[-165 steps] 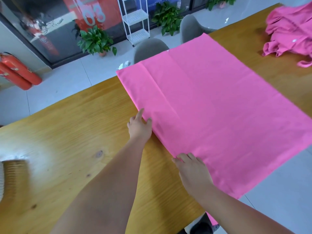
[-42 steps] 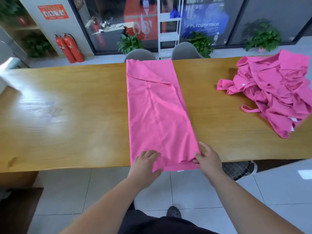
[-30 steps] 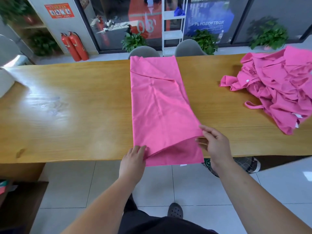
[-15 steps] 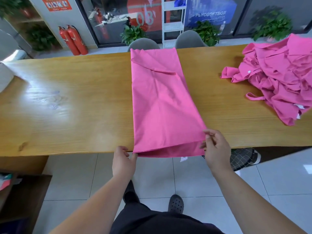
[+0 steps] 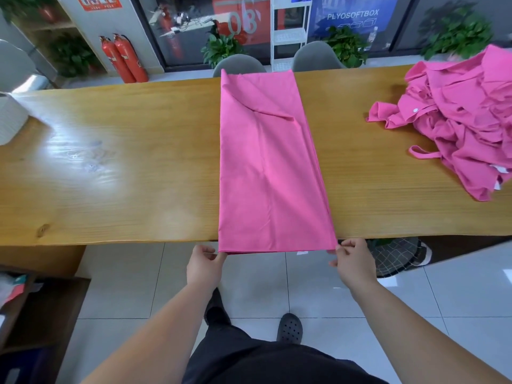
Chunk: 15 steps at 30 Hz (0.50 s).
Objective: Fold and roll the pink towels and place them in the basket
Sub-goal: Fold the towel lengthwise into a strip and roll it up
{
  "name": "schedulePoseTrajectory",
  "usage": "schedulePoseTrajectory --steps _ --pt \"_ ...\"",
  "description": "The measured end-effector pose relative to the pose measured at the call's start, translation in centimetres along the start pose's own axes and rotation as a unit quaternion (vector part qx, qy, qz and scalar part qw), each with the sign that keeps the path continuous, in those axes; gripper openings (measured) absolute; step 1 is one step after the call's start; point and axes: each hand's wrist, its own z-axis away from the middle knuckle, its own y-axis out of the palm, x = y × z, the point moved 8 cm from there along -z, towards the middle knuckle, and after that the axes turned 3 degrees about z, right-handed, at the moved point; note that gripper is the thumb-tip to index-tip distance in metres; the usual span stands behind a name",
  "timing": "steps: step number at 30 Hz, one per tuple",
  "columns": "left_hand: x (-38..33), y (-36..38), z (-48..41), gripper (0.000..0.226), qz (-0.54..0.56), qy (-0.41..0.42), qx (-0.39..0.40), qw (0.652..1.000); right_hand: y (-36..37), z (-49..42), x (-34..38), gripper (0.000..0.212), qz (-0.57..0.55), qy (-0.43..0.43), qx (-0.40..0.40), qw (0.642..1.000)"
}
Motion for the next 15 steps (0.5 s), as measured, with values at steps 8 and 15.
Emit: schedulePoseTrajectory --steps 8,15 --pt "1.1 0.6 -0.4 0.017 0.072 -0.044 0.026 0.996 -0.1 -0.7 -1.4 0.006 0.084 -0.025 0.000 0.996" --pt "-1.1 1.5 0.3 0.019 0.095 0.002 0.029 0.995 0.5 -1.4 1.0 0.021 0.027 -0.091 0.018 0.995"
